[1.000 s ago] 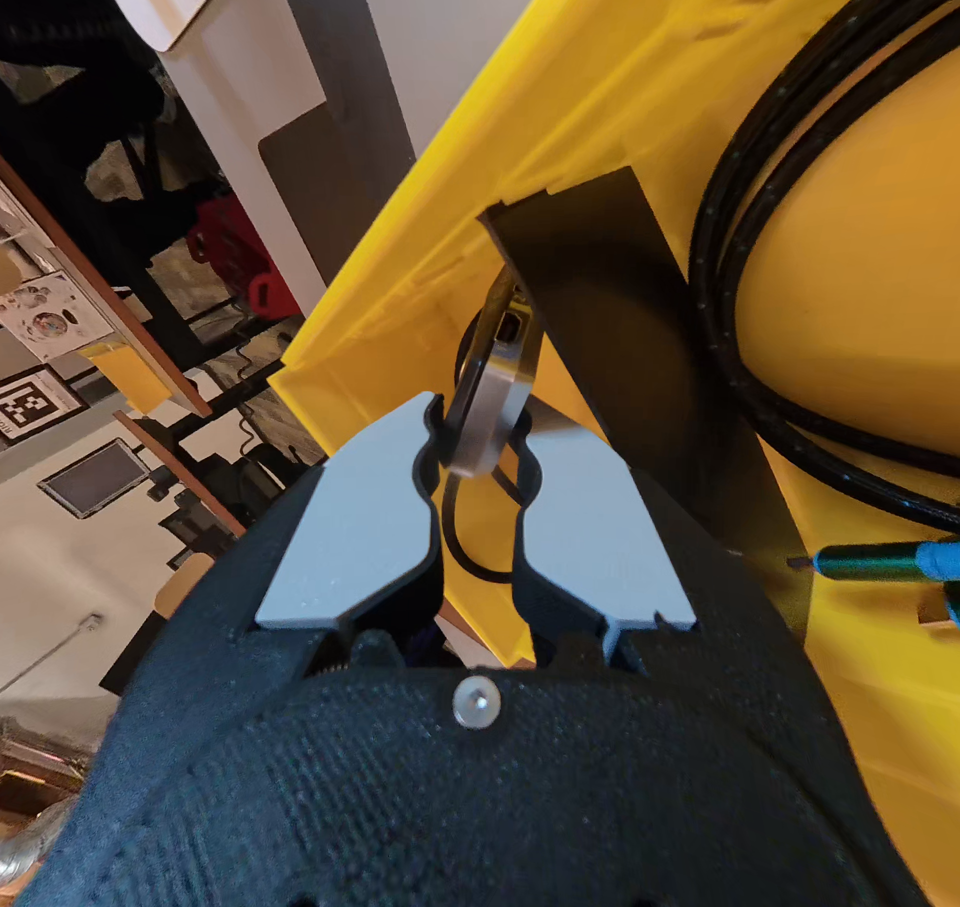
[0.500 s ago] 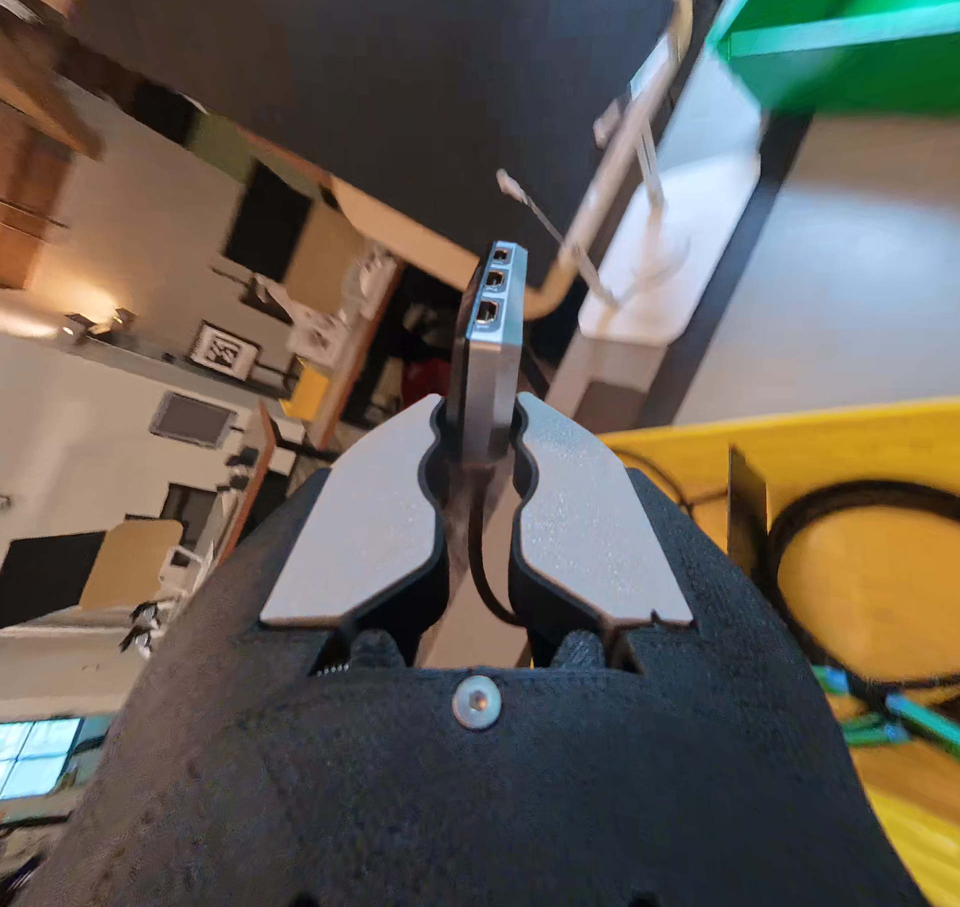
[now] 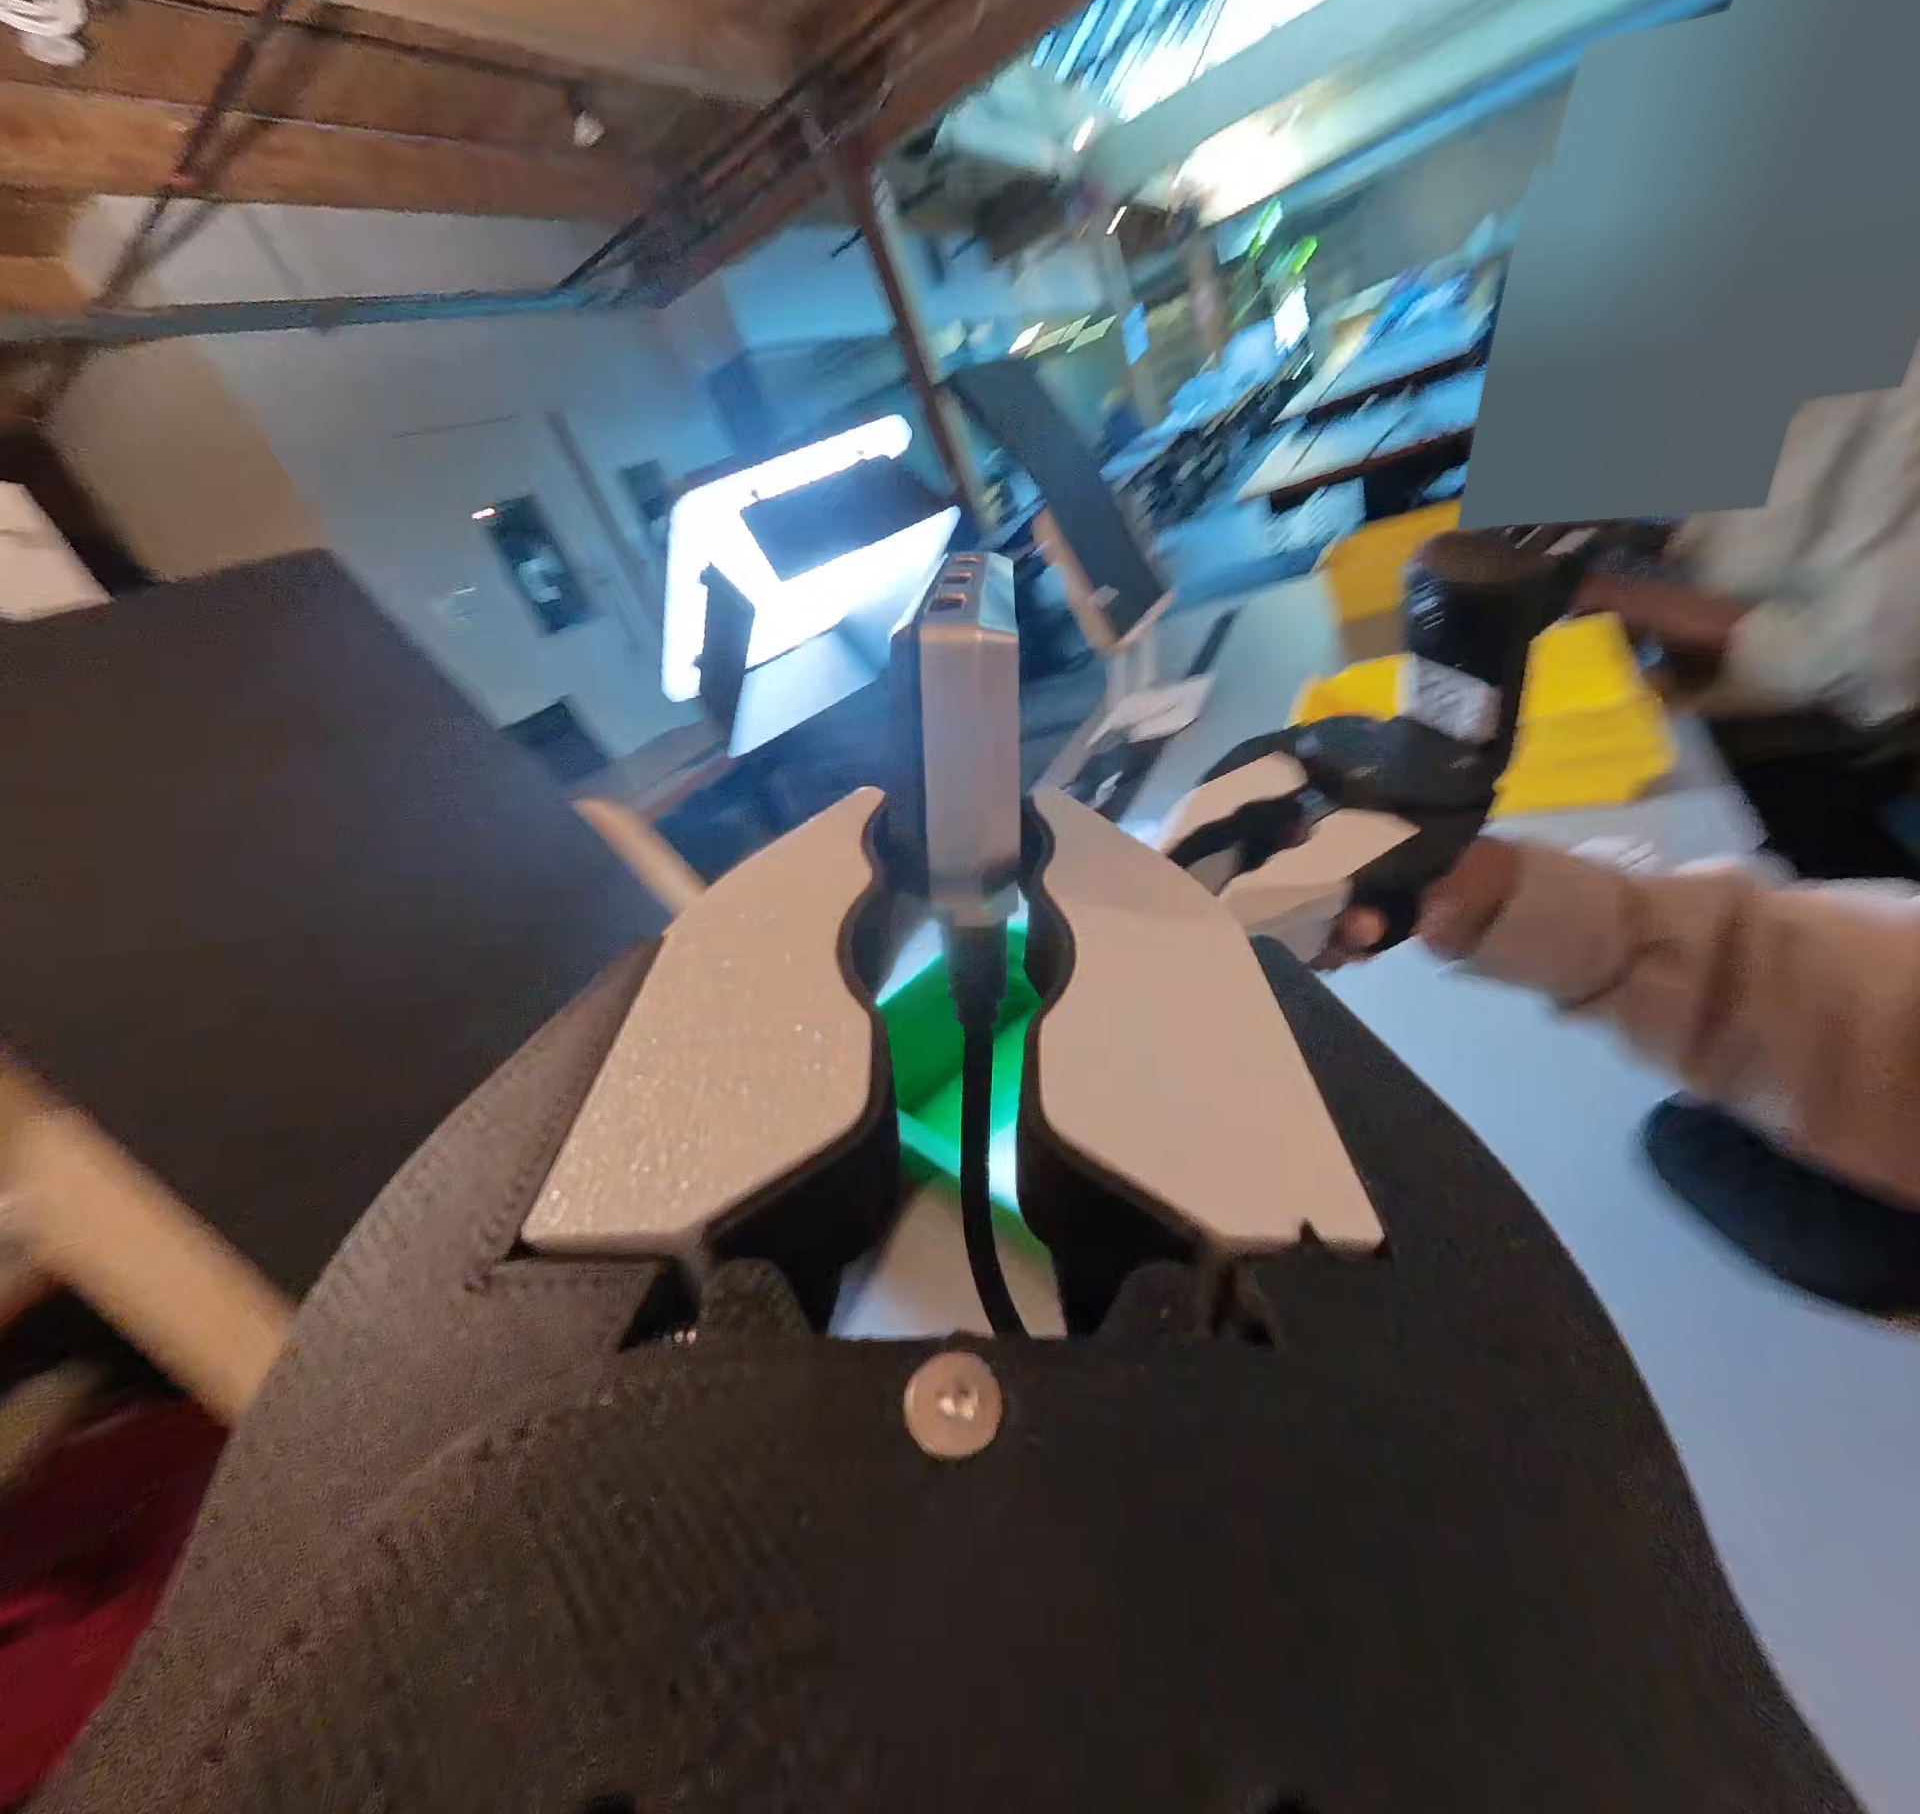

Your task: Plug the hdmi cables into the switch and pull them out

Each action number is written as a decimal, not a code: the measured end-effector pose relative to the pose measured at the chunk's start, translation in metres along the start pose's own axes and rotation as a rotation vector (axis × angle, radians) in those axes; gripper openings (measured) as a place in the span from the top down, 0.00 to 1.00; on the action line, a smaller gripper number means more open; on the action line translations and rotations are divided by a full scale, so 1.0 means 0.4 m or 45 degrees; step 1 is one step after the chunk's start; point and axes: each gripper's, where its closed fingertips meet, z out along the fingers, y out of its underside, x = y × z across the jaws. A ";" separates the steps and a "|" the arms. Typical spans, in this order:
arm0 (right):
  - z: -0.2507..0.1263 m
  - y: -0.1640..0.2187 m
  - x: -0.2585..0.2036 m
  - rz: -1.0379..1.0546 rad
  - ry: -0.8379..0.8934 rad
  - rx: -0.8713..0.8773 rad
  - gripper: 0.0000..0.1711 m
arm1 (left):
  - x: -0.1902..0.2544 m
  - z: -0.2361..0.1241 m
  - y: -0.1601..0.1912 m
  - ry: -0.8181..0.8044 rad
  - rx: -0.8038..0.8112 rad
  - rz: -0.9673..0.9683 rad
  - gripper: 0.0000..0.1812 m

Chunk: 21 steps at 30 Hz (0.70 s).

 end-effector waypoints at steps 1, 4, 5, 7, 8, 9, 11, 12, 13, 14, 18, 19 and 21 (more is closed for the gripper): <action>-0.002 -0.016 -0.022 0.041 -0.060 0.015 0.82 | 0.036 0.018 0.014 0.048 0.062 -0.095 0.88; -0.007 -0.052 -0.069 0.088 -0.157 0.041 0.79 | 0.112 0.075 0.067 0.147 0.196 -0.330 0.88; -0.006 -0.056 -0.081 0.089 -0.170 0.033 0.78 | 0.128 0.094 0.087 0.165 0.218 -0.387 0.88; 0.008 -0.048 -0.103 0.116 -0.191 -0.009 0.76 | 0.163 0.121 0.110 0.237 0.277 -0.489 0.88; 0.019 -0.037 -0.114 0.125 -0.205 -0.028 0.76 | 0.177 0.130 0.118 0.272 0.299 -0.538 0.88; 0.031 -0.022 -0.122 0.124 -0.212 -0.047 0.76 | 0.193 0.136 0.125 0.307 0.321 -0.563 0.88; 0.045 0.005 -0.146 0.054 -0.257 -0.054 0.86 | 0.215 0.146 0.144 0.348 0.330 -0.545 0.88; 0.050 0.013 -0.147 0.015 -0.246 -0.047 0.87 | 0.212 0.145 0.154 0.342 0.317 -0.533 0.88; 0.052 0.018 -0.148 -0.004 -0.248 -0.059 0.87 | 0.212 0.138 0.161 0.356 0.297 -0.519 0.88; 0.052 0.024 -0.150 -0.022 -0.253 -0.093 0.88 | 0.213 0.130 0.168 0.372 0.271 -0.492 0.88; 0.043 0.053 -0.120 -0.313 -0.099 -0.260 0.91 | 0.208 0.097 0.207 0.332 0.068 -0.241 0.83; 0.037 0.055 -0.110 -0.370 -0.061 -0.302 0.92 | 0.203 0.087 0.212 0.298 0.026 -0.144 0.83; 0.022 0.053 -0.096 -0.419 -0.023 -0.356 0.92 | 0.192 0.069 0.219 0.222 -0.073 0.034 0.79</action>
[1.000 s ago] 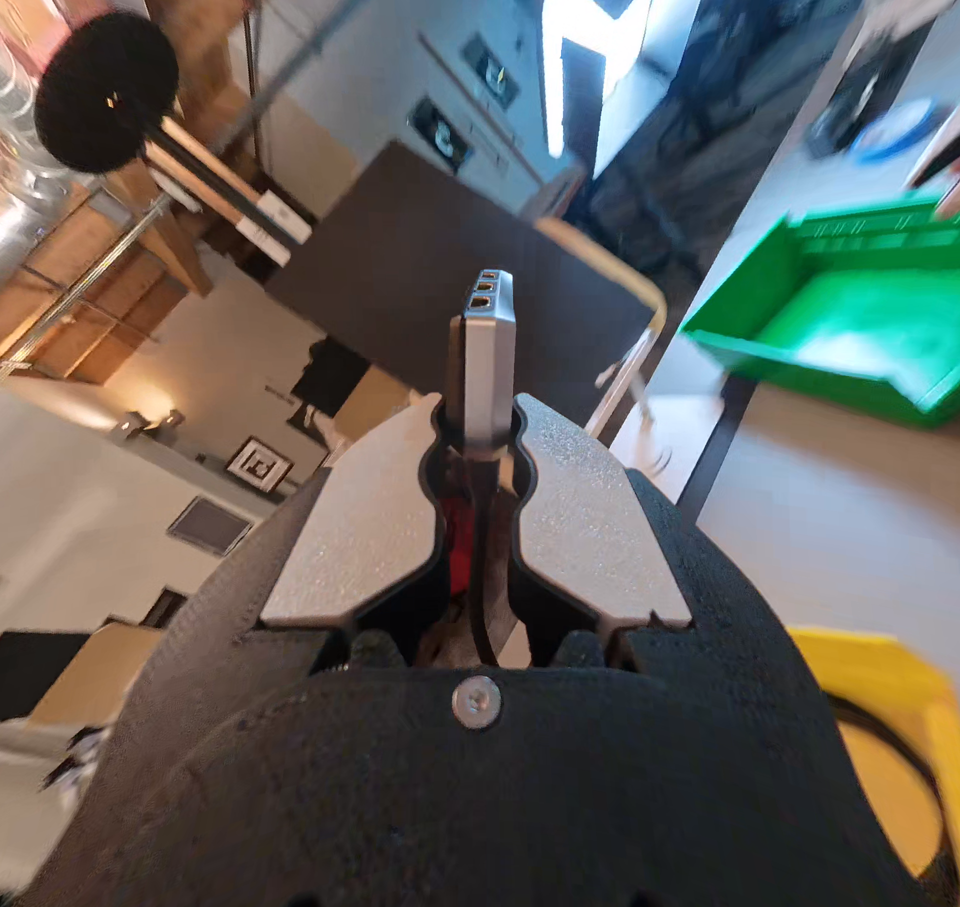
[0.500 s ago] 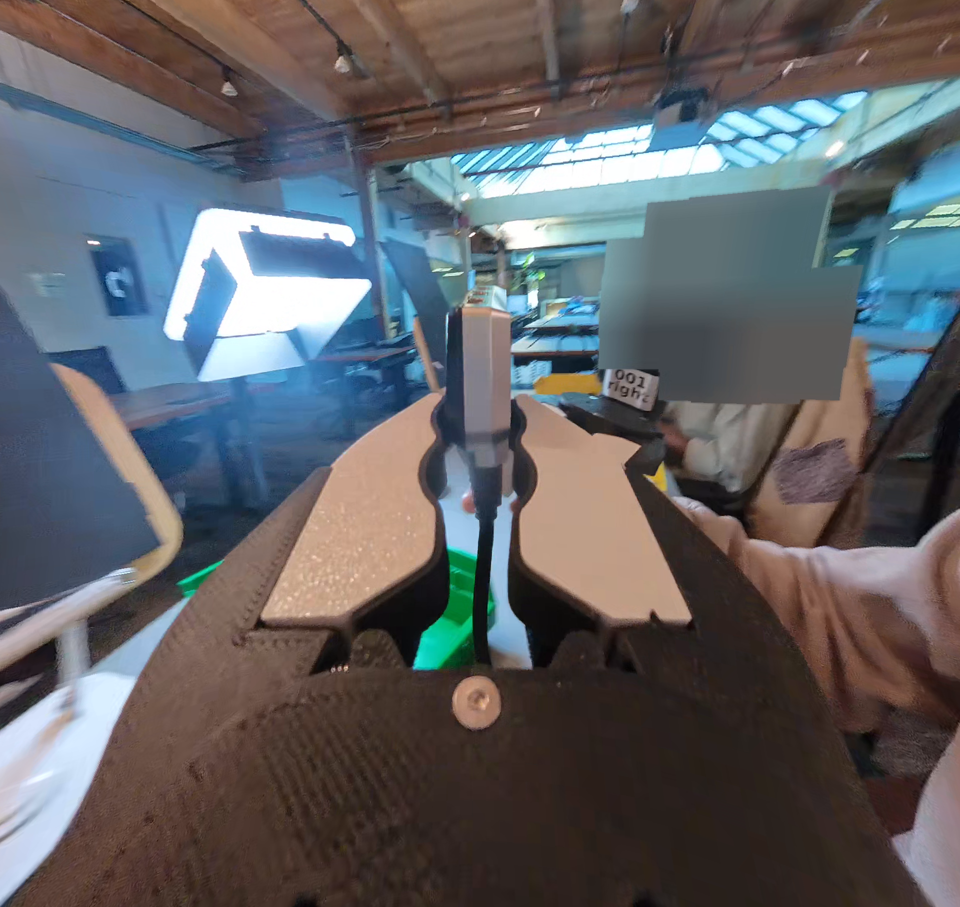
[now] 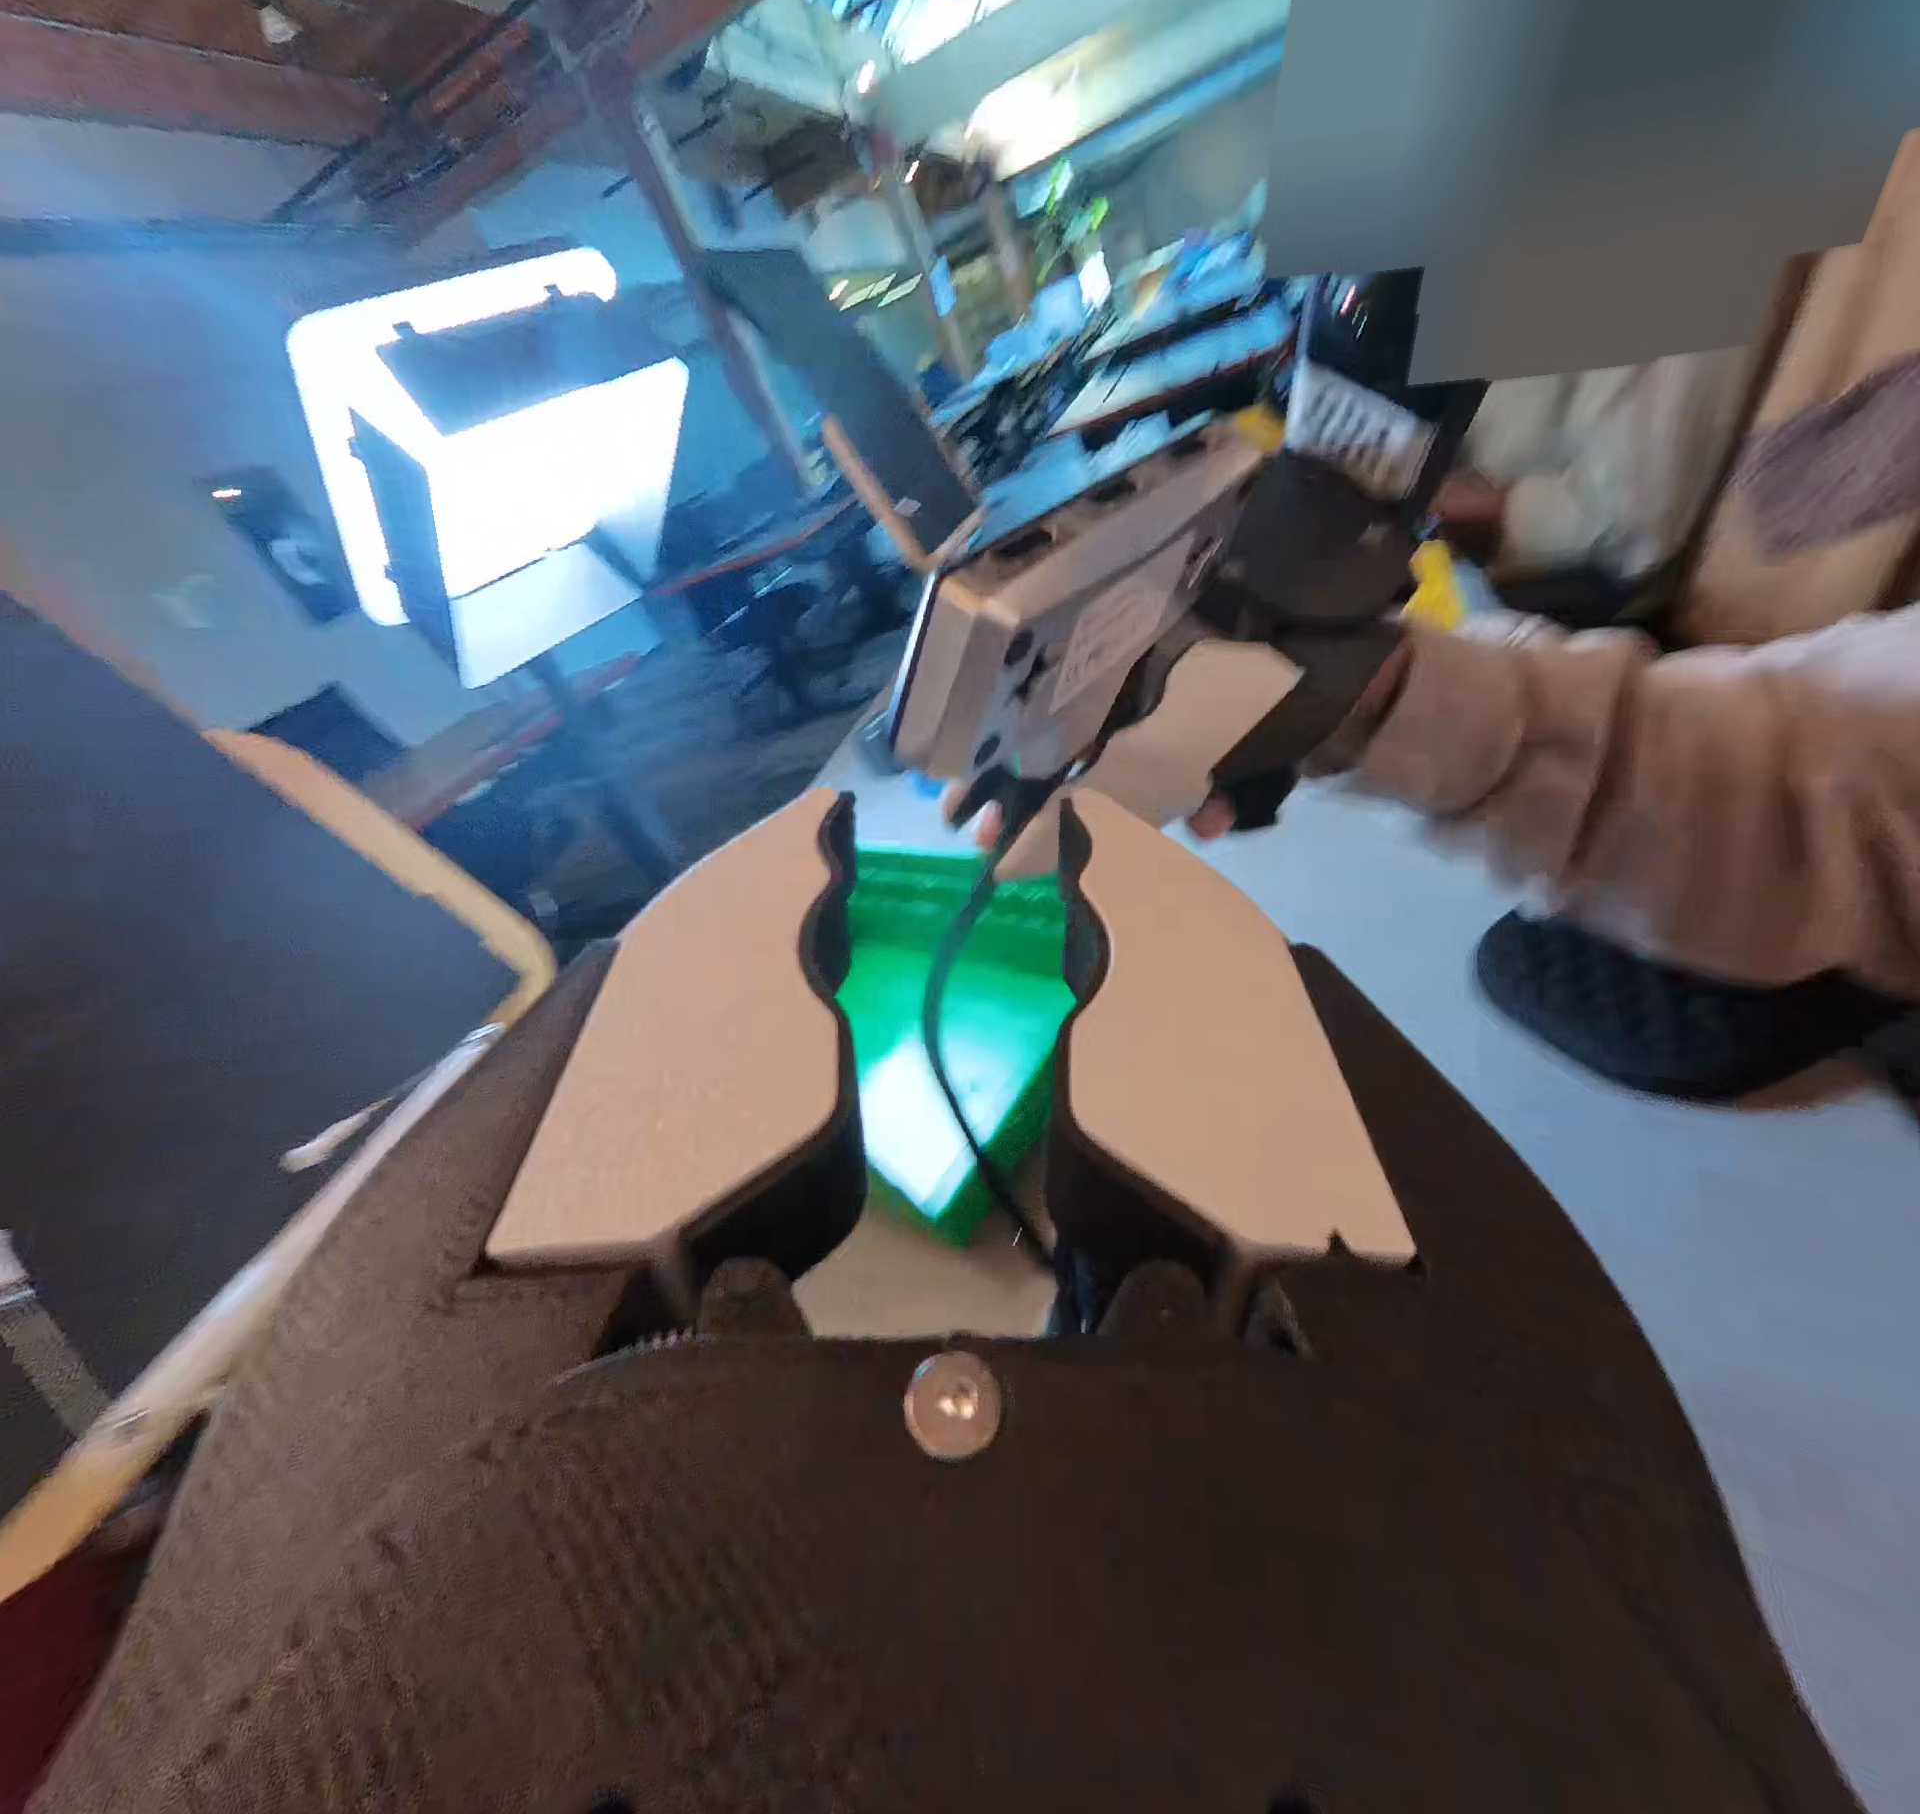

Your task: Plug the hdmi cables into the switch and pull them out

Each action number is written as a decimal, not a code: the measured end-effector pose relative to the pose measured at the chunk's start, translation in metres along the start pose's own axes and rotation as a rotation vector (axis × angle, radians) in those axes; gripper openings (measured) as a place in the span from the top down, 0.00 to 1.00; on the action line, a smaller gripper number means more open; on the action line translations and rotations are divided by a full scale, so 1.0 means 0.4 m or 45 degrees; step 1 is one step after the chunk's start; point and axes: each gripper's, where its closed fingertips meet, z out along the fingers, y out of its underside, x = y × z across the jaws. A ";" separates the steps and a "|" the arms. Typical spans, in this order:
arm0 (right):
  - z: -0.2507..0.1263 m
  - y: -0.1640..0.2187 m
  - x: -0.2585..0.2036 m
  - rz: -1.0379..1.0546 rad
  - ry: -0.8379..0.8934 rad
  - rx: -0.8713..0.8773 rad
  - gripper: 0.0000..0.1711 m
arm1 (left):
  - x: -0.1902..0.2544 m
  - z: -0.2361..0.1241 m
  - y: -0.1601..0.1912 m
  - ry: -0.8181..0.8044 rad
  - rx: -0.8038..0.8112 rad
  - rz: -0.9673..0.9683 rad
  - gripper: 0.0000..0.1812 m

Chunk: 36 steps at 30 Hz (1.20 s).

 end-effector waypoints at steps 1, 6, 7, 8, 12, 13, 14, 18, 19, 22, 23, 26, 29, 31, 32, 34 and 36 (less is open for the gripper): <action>-0.006 0.011 0.002 -0.013 -0.007 -0.053 0.92 | -0.007 -0.009 0.006 -0.054 -0.067 0.083 0.78; -0.006 0.054 -0.038 -0.004 -0.126 -0.240 0.92 | 0.026 -0.012 0.008 -0.179 -0.290 0.529 0.74; 0.000 0.056 -0.059 0.017 -0.176 -0.257 0.92 | 0.048 -0.003 0.010 -0.153 -0.314 0.572 0.73; 0.008 0.059 -0.082 0.021 -0.223 -0.276 0.92 | 0.067 0.006 0.013 -0.134 -0.338 0.610 0.72; 0.032 0.057 -0.169 0.041 -0.395 -0.300 0.92 | 0.092 0.021 0.051 -0.094 -0.459 0.715 0.71; 0.037 0.060 -0.188 0.041 -0.433 -0.312 0.92 | 0.107 0.021 0.068 -0.029 -0.479 0.691 0.72; 0.041 0.070 -0.203 0.030 -0.463 -0.337 0.92 | 0.122 0.018 0.087 0.046 -0.502 0.660 0.76; 0.045 0.081 -0.245 0.068 -0.611 -0.291 0.91 | 0.159 -0.013 0.124 0.280 -0.499 0.600 0.85; 0.035 0.064 -0.256 0.073 -0.675 -0.212 0.92 | 0.169 -0.019 0.113 0.338 -0.428 0.558 0.85; -0.009 -0.008 -0.249 0.184 -0.797 0.054 0.91 | 0.180 -0.046 0.050 0.456 -0.143 0.420 0.86; -0.020 -0.025 -0.241 0.192 -0.798 0.115 0.91 | 0.176 -0.053 0.034 0.470 -0.067 0.387 0.87; -0.029 -0.041 -0.206 0.141 -0.691 0.164 0.91 | 0.158 -0.059 0.020 0.469 0.061 0.338 0.87; -0.033 -0.046 -0.163 0.088 -0.553 0.190 0.92 | 0.126 -0.051 0.053 0.430 0.040 0.309 0.88; -0.033 -0.040 -0.139 0.101 -0.501 0.168 0.92 | 0.103 -0.037 0.100 0.378 -0.064 0.334 0.88; -0.029 -0.023 -0.134 0.076 -0.481 0.111 0.92 | 0.095 -0.027 0.123 0.349 -0.123 0.359 0.88; -0.023 0.008 -0.124 0.012 -0.429 0.010 0.92 | 0.082 -0.010 0.154 0.293 -0.222 0.416 0.88; -0.022 0.027 -0.117 -0.029 -0.395 -0.075 0.92 | 0.070 -0.002 0.177 0.238 -0.312 0.486 0.88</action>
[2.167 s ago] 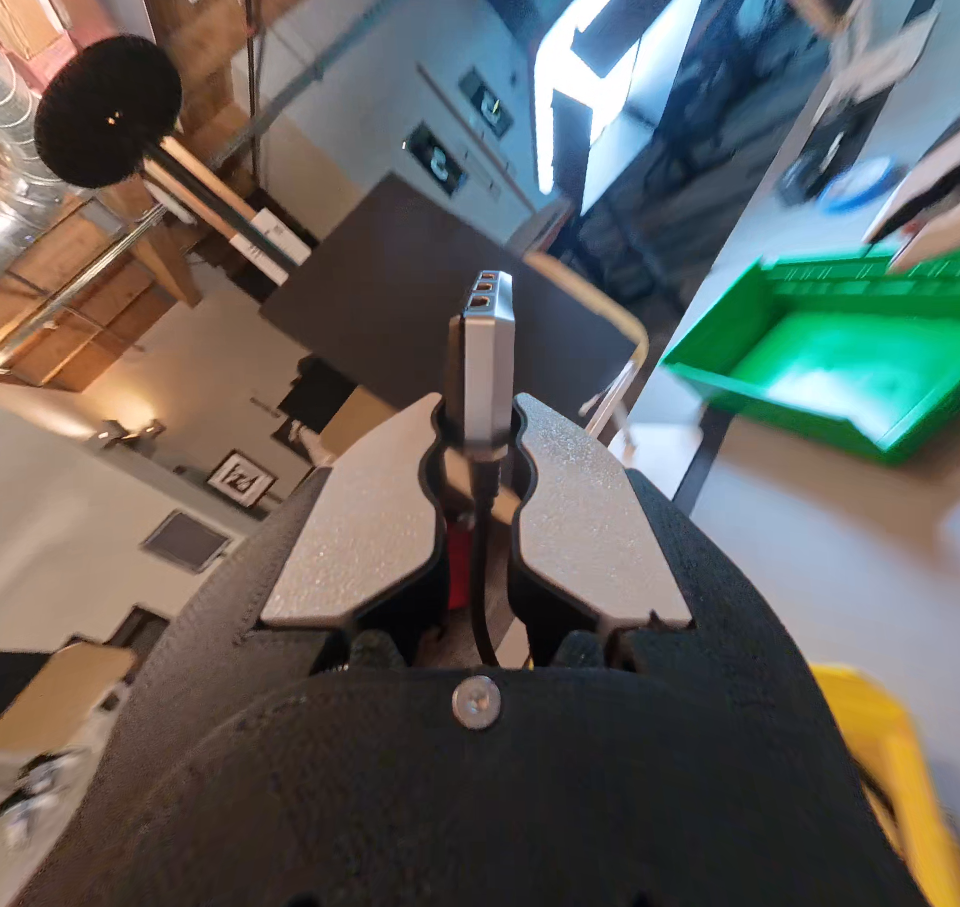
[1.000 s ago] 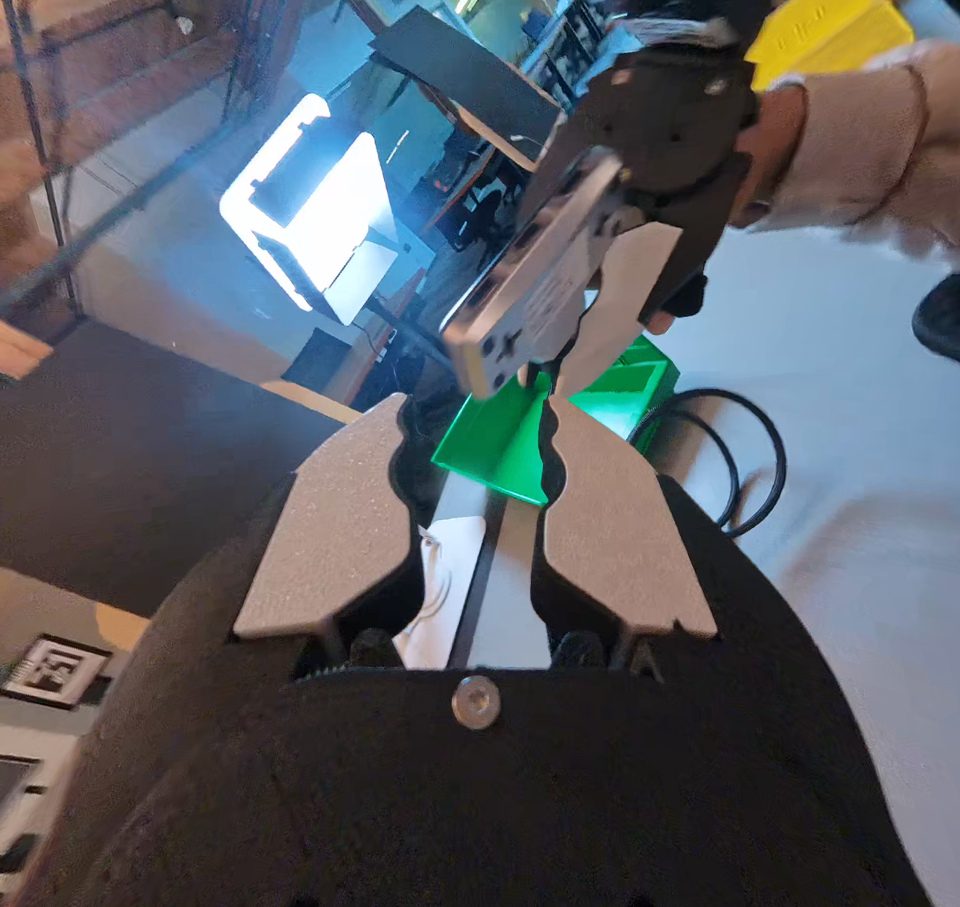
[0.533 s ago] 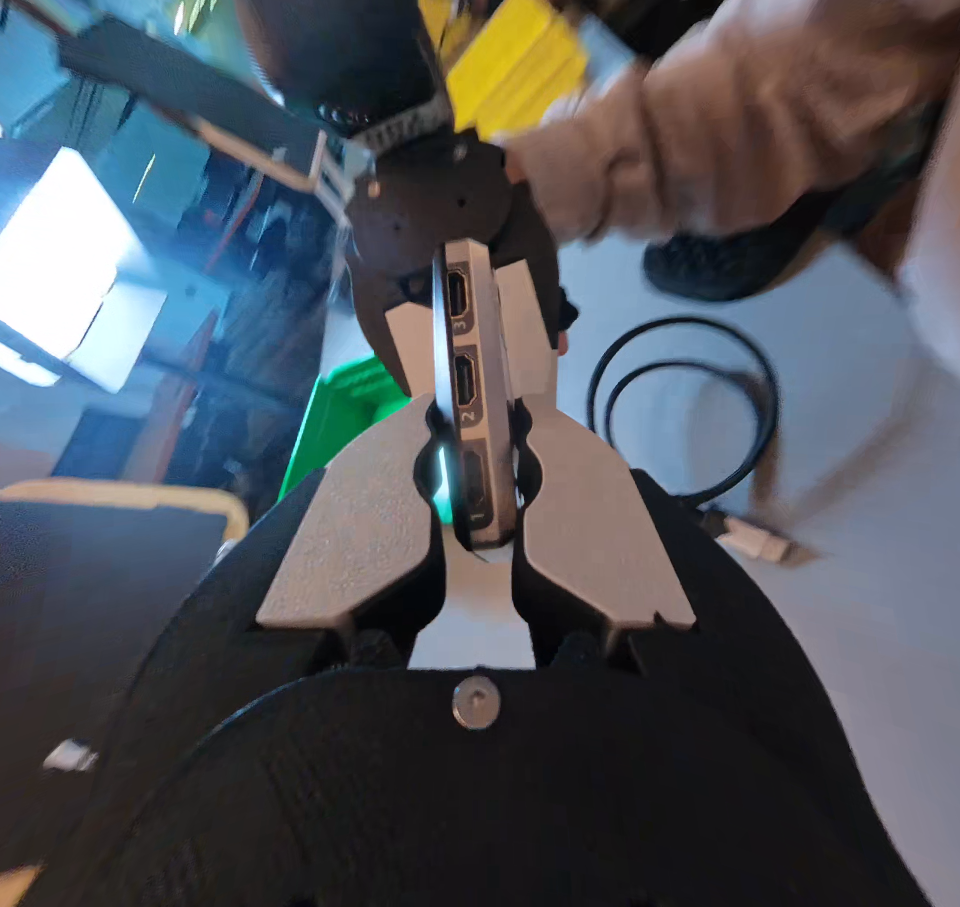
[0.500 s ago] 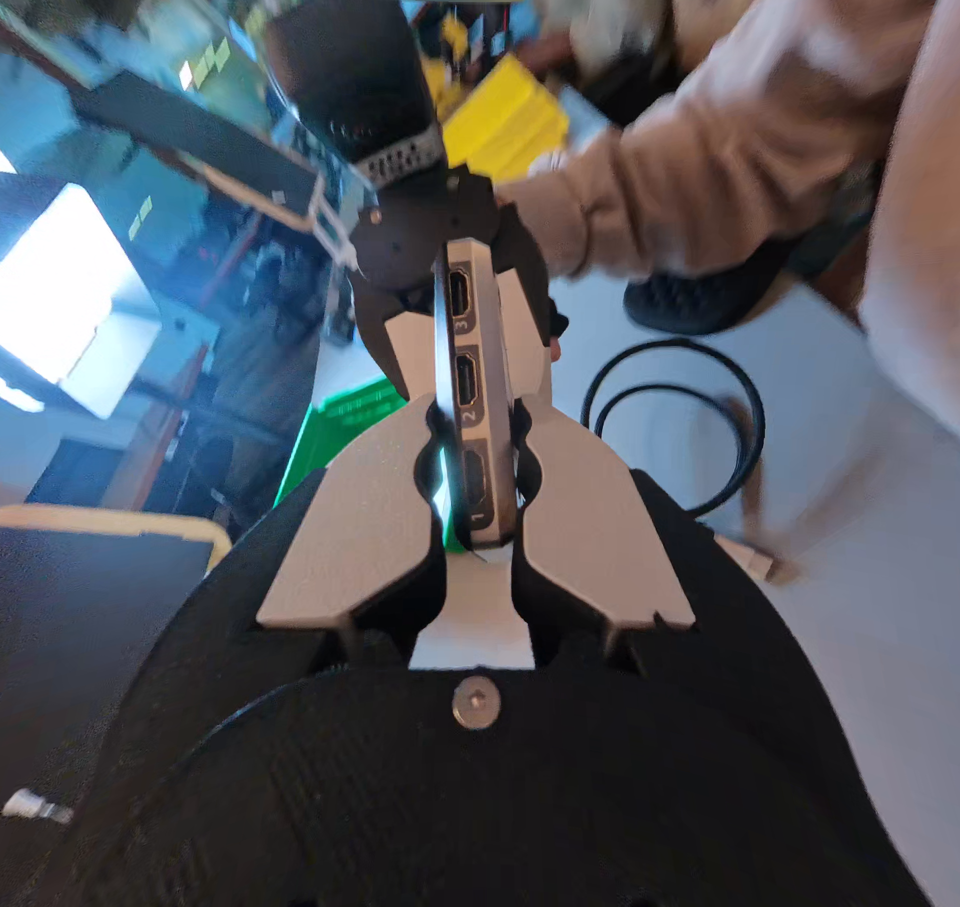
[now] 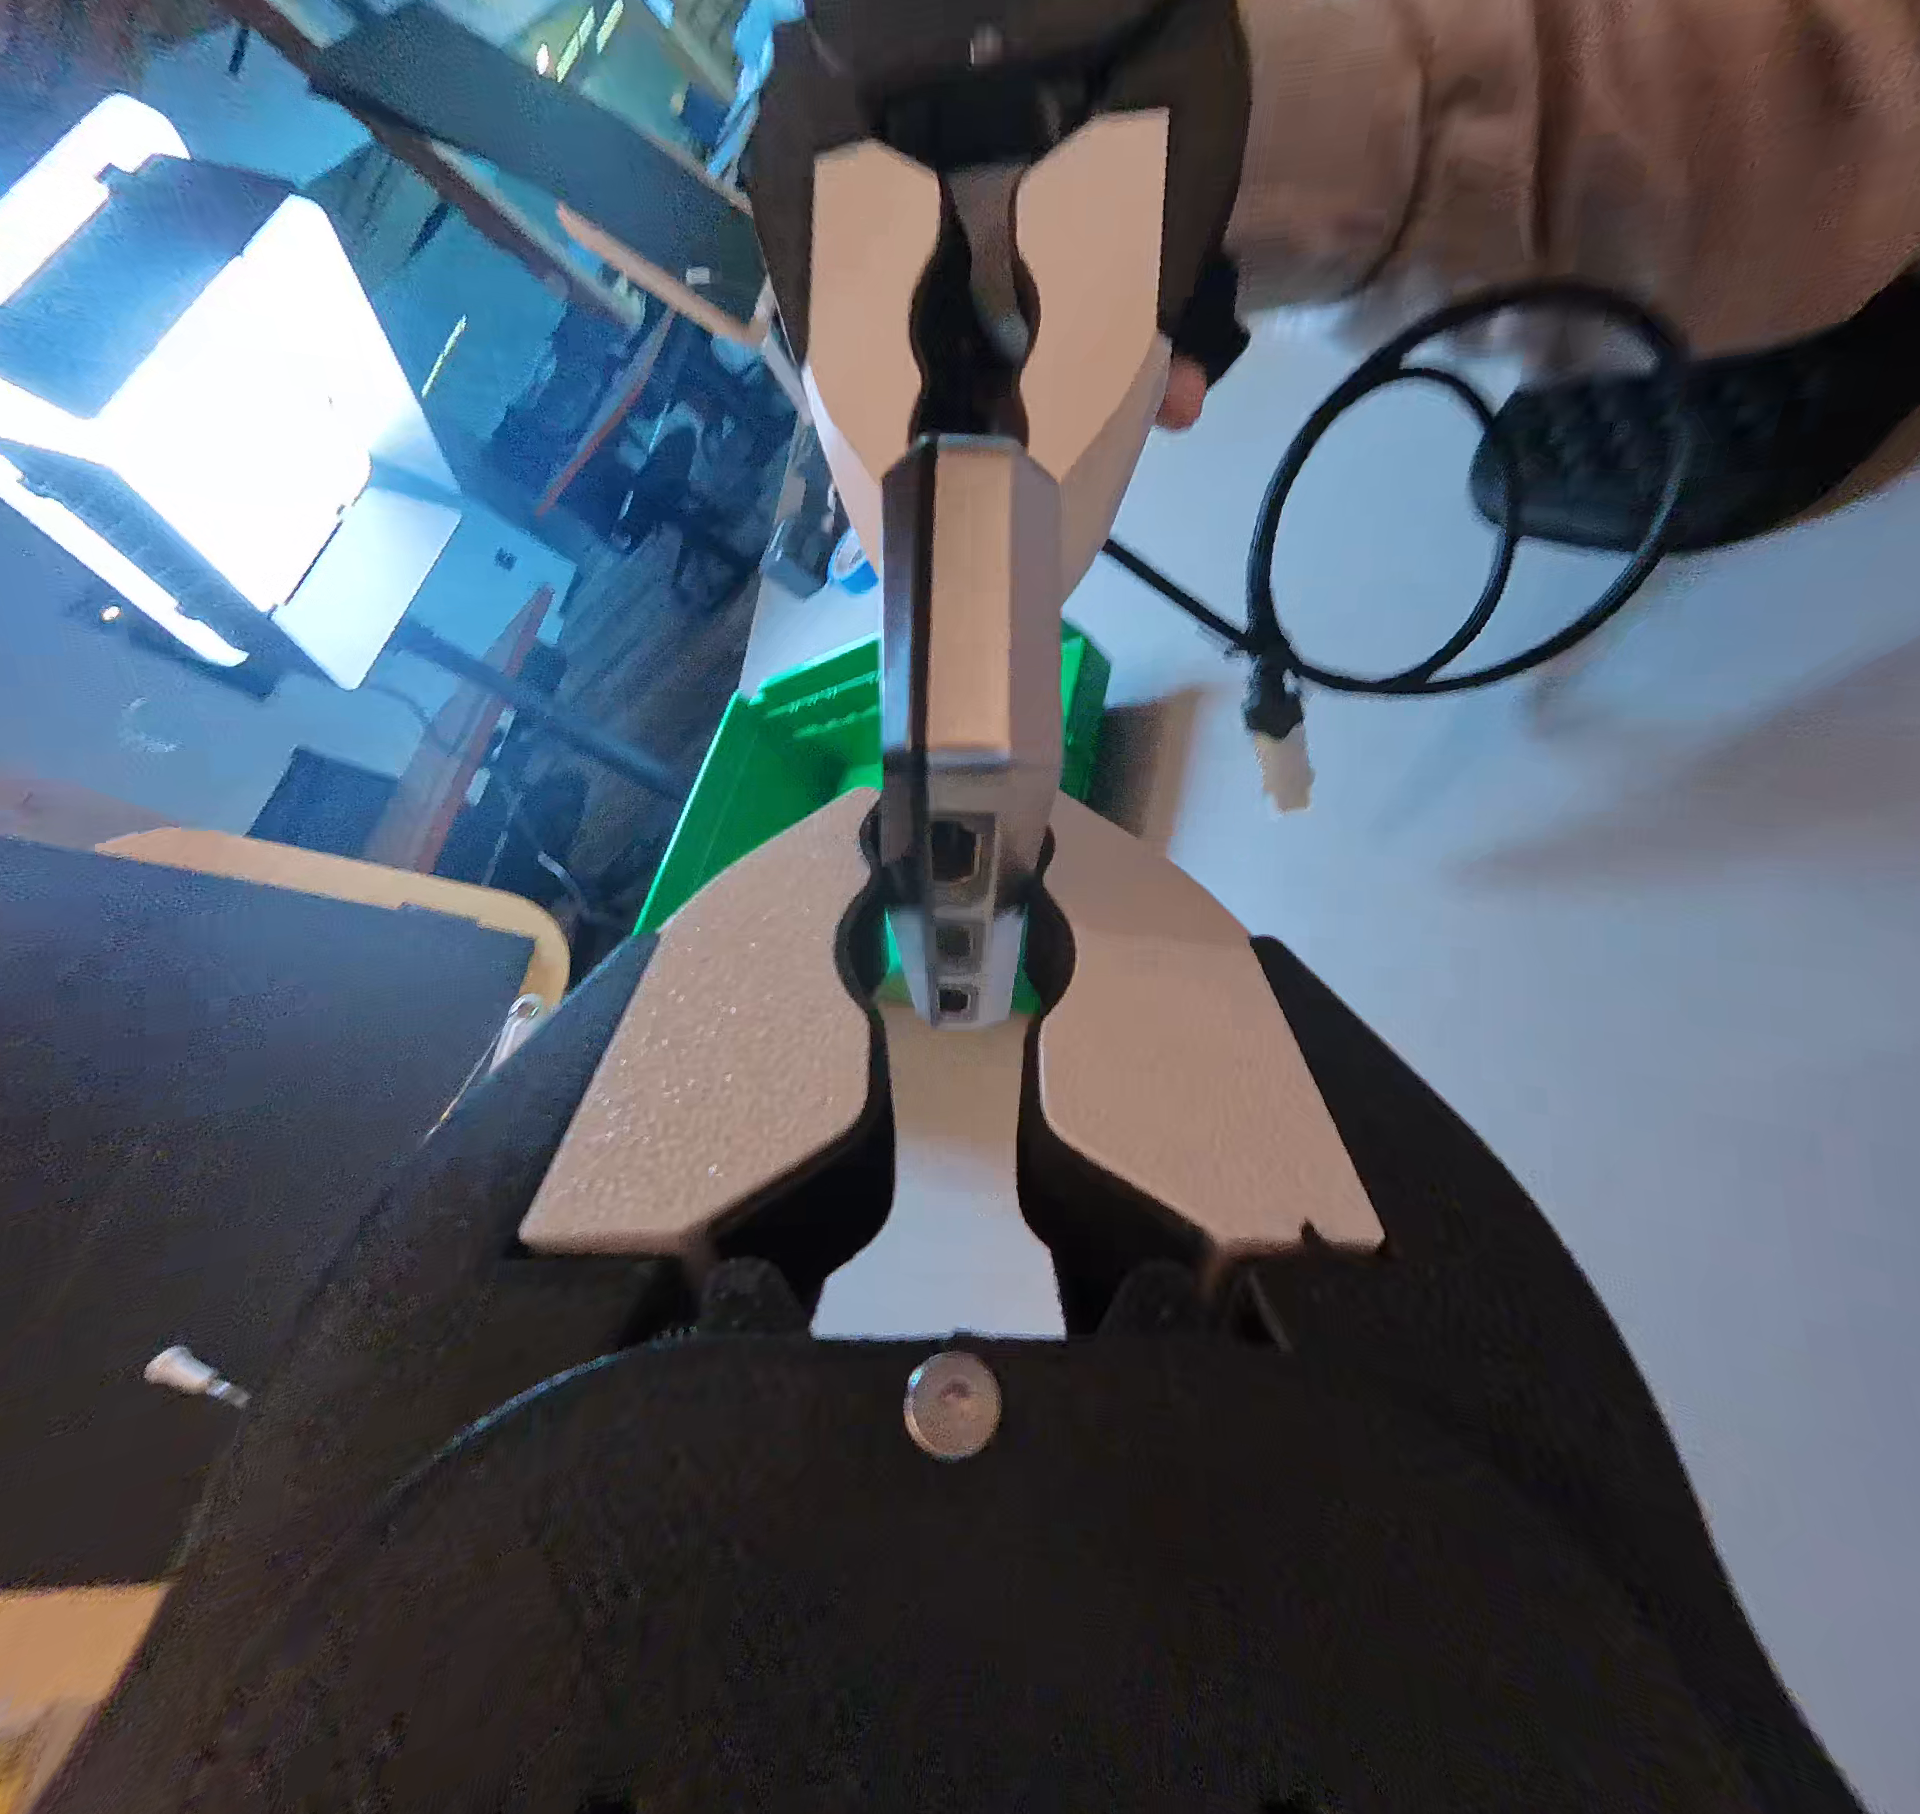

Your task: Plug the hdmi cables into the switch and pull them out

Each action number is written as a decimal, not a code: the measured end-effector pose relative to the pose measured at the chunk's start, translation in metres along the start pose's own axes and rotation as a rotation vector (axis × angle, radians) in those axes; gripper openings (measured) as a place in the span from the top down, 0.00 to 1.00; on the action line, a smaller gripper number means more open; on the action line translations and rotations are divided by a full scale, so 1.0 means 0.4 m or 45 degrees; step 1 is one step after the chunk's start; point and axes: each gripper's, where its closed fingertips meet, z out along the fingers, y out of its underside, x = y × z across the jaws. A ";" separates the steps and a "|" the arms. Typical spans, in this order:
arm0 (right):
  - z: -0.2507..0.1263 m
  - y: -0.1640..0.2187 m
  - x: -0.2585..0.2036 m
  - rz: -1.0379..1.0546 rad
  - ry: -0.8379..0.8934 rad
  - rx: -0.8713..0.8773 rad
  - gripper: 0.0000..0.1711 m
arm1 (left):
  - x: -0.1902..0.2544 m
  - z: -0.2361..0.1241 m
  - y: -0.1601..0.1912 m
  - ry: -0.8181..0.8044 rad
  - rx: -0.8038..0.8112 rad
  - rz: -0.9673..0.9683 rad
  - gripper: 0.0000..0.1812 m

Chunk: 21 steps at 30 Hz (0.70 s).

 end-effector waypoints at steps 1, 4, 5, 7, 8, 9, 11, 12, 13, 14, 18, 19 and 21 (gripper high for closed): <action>-0.001 0.006 0.002 -0.016 0.015 -0.036 0.92 | -0.003 0.003 0.006 -0.021 -0.037 0.024 0.87; 0.001 0.017 0.000 -0.066 0.035 -0.096 0.92 | -0.010 0.004 -0.029 -0.054 0.037 -0.004 0.83; 0.003 0.020 -0.001 -0.066 0.035 -0.103 0.92 | -0.014 0.002 -0.039 -0.070 0.064 -0.002 0.84; 0.002 0.022 0.001 -0.074 0.037 -0.098 0.92 | -0.011 0.004 -0.036 -0.070 0.050 0.020 0.86; 0.001 0.021 0.000 -0.080 0.029 -0.079 0.92 | -0.008 0.005 -0.037 -0.068 0.055 0.044 0.86; -0.001 0.017 0.000 -0.079 0.025 -0.051 0.92 | -0.004 0.004 -0.041 -0.064 0.064 0.064 0.87; -0.009 0.000 -0.001 -0.077 0.018 0.012 0.92 | -0.005 -0.002 -0.056 -0.080 0.095 0.100 0.87; -0.015 -0.011 -0.003 -0.096 0.023 0.049 0.91 | -0.004 -0.005 -0.067 -0.089 0.115 0.122 0.87; -0.022 -0.024 -0.004 -0.111 0.029 0.082 0.91 | -0.004 -0.008 -0.078 -0.103 0.134 0.148 0.87; -0.029 -0.038 -0.004 -0.122 0.042 0.110 0.88 | -0.003 -0.011 -0.090 -0.116 0.149 0.175 0.87; -0.044 -0.064 0.007 -0.266 0.183 0.057 0.83 | 0.000 -0.009 -0.122 -0.180 0.134 0.280 0.87; -0.042 -0.062 0.009 -0.319 0.226 0.006 0.83 | -0.001 -0.006 -0.122 -0.197 0.111 0.309 0.87; -0.033 -0.062 0.006 -0.406 0.281 -0.062 0.83 | 0.000 0.002 -0.121 -0.218 0.091 0.342 0.87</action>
